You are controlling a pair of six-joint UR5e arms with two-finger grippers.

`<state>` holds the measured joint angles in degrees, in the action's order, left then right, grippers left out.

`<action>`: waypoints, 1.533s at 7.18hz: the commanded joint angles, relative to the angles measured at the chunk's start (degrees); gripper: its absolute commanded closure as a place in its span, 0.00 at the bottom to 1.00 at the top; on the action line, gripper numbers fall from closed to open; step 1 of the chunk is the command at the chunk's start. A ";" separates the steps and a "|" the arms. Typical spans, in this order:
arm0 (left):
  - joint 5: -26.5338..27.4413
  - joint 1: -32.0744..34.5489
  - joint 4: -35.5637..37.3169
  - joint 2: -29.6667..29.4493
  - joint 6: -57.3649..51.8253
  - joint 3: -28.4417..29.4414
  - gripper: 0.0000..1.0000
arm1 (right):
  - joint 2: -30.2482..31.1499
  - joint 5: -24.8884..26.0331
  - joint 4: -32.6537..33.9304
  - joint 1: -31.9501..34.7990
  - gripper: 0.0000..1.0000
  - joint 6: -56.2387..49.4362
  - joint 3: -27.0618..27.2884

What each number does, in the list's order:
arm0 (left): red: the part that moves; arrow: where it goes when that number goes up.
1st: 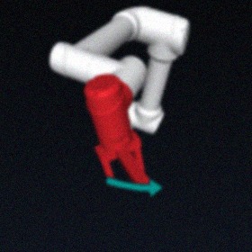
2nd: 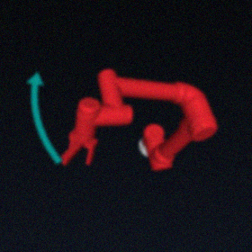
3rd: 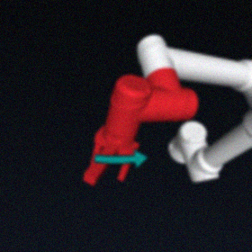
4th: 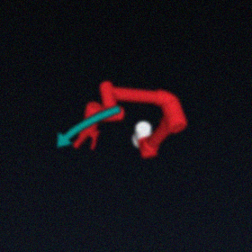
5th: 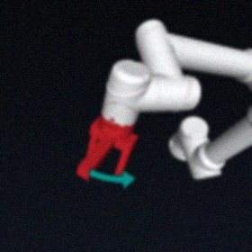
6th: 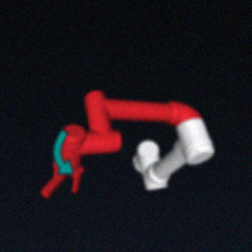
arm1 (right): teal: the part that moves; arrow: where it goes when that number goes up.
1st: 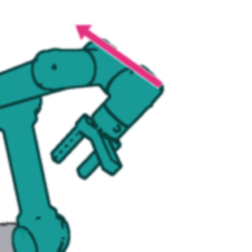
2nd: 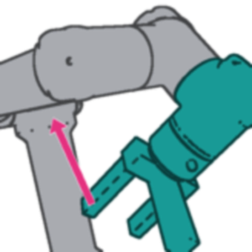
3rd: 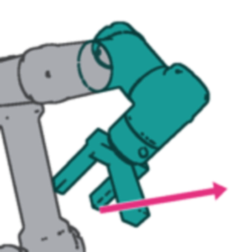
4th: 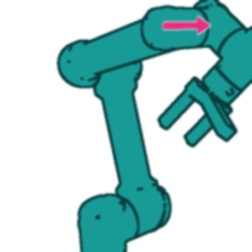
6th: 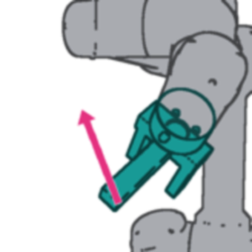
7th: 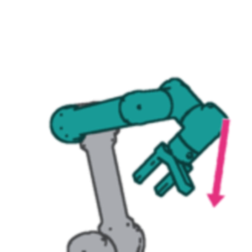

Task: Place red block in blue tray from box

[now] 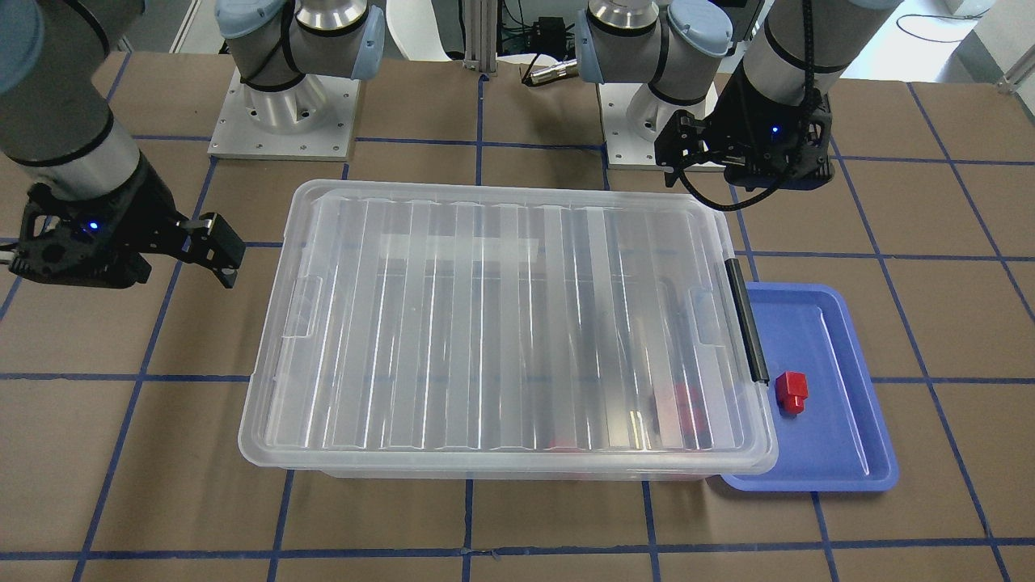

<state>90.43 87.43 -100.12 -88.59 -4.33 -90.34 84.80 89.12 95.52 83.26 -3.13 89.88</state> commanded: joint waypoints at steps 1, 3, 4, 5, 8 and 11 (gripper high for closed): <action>0.10 -0.07 0.02 0.00 -0.15 -0.01 0.00 | 4.65 -0.44 -8.32 0.15 0.00 0.84 -4.98; 0.27 -0.59 0.28 0.00 -0.42 -0.01 0.00 | 5.46 -0.53 -7.98 1.20 0.00 1.89 -2.79; 0.01 -0.59 0.28 -0.18 -0.33 -0.10 0.00 | 5.11 -0.44 -6.50 4.25 0.00 1.90 -2.86; 0.01 -0.59 0.28 -0.44 -0.16 -0.10 0.00 | 4.94 0.43 -4.22 6.98 0.00 1.90 -2.78; -0.08 -0.50 0.28 -0.53 -0.07 -0.10 0.00 | 4.93 0.52 -3.85 7.09 0.00 1.99 -2.51; 0.01 -0.50 0.28 -0.36 -0.42 -0.10 0.00 | 5.02 0.61 -4.02 7.09 0.00 1.99 -2.51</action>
<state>90.41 86.92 -99.84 -89.02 -4.59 -90.48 89.81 89.72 91.54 90.35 -1.14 87.36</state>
